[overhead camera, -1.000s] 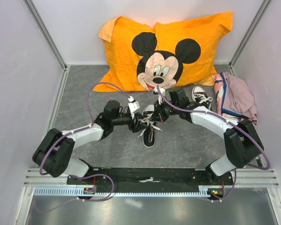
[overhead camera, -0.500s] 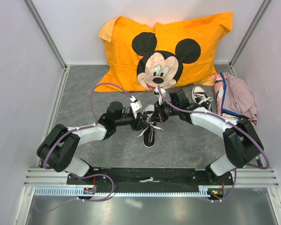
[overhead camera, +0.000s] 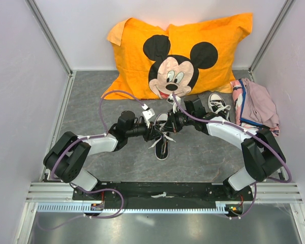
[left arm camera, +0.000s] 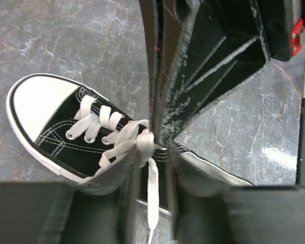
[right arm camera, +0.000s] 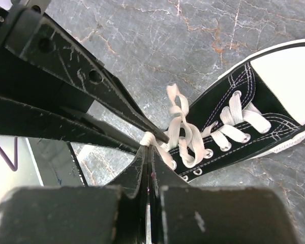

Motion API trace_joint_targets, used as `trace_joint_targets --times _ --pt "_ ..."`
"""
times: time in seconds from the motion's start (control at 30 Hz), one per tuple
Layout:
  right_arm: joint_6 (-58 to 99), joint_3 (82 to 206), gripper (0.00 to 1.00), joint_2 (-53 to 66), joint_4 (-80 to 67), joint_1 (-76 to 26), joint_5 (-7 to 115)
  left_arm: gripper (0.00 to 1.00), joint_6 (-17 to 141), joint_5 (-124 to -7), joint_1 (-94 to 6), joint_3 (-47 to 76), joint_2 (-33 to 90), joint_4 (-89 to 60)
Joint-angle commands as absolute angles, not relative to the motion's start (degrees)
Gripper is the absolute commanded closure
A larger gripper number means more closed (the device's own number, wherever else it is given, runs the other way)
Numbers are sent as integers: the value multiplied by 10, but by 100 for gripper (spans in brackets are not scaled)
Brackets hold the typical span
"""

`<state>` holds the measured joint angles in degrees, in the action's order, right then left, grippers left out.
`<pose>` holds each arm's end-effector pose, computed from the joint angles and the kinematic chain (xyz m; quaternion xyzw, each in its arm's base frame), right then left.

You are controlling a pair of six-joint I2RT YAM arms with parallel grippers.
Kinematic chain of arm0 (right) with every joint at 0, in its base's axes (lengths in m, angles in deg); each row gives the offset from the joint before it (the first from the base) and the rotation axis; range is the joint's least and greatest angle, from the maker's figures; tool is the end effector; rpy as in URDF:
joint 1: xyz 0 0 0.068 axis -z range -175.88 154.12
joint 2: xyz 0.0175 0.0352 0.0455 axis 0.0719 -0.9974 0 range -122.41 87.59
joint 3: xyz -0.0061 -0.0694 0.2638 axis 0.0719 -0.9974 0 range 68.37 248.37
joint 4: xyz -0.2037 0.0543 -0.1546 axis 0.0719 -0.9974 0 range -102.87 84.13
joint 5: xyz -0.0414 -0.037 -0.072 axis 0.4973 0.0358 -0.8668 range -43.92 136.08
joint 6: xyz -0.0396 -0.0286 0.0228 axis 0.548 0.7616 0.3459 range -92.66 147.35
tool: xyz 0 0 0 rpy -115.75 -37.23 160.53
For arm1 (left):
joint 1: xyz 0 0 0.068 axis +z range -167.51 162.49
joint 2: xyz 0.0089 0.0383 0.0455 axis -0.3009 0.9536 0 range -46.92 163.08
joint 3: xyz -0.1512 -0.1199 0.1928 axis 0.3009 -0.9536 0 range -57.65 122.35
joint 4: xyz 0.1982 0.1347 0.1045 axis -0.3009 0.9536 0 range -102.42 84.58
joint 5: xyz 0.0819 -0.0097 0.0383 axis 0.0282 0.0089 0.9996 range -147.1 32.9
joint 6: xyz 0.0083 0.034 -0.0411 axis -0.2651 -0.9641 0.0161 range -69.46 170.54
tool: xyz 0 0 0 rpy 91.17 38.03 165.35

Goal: Tie the shoes

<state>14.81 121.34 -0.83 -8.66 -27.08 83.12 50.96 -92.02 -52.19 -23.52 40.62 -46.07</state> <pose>0.2691 0.1880 0.2208 -0.2752 0.8193 0.4194 0.2776 0.2351 -0.1875 0.1813 0.3948 0.6949 -0.3994 0.4492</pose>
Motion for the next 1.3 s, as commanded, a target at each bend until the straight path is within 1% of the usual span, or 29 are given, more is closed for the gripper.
trace_joint_targets --times 0.0,0.03,0.13,0.2,0.23,0.27,0.3,0.33,0.4,0.47,0.5,0.6,0.7,0.87,1.0,1.17,1.23,1.27 --pt "130 1210 100 -14 -64 -270 848 77 533 -910 -524 -213 413 -496" --pt "128 1210 100 -14 -64 -270 849 83 530 -913 -524 -213 415 -496" --pt "128 1212 100 -14 -50 -269 852 95 515 -915 -524 -211 415 -486" --pt "129 1214 100 -15 -51 -265 853 98 506 -916 -523 -208 414 -481" --pt "130 1215 97 -16 -53 -263 854 98 506 -916 -523 -208 414 -479" --pt "130 1219 93 -17 -57 -260 855 98 506 -918 -523 -209 414 -478" --pt "132 1223 80 -18 -58 -252 860 98 488 -921 -523 -208 414 -472" --pt "136 1227 75 -19 -73 -249 863 98 485 -923 -523 -207 415 -470" --pt "151 1238 69 -18 -94 -241 869 98 480 -928 -523 -206 413 -466" --pt "176 1251 67 -14 -117 -239 869 98 476 -931 -523 -204 413 -461" --pt "181 1253 62 -13 -122 -239 869 98 471 -932 -523 -203 415 -459" --pt "190 1263 53 -12 -136 -239 866 98 461 -935 -523 -199 417 -452" --pt "189 1274 50 -16 -140 -240 863 98 454 -938 -523 -193 418 -444" --pt "187 1288 52 -31 -149 -246 864 98 447 -939 -523 -190 422 -439" --pt "182 1296 57 -43 -151 -258 854 98 442 -942 -523 -185 424 -435" --pt "164 1297 61 -51 -140 -261 848 98 437 -945 -523 -182 427 -434" --pt "160 1297 67 -53 -138 -261 847 98 433 -945 -523 -182 426 -431" --pt "158 1297 74 -54 -138 -261 848 98 431 -946 -523 -181 426 -429"
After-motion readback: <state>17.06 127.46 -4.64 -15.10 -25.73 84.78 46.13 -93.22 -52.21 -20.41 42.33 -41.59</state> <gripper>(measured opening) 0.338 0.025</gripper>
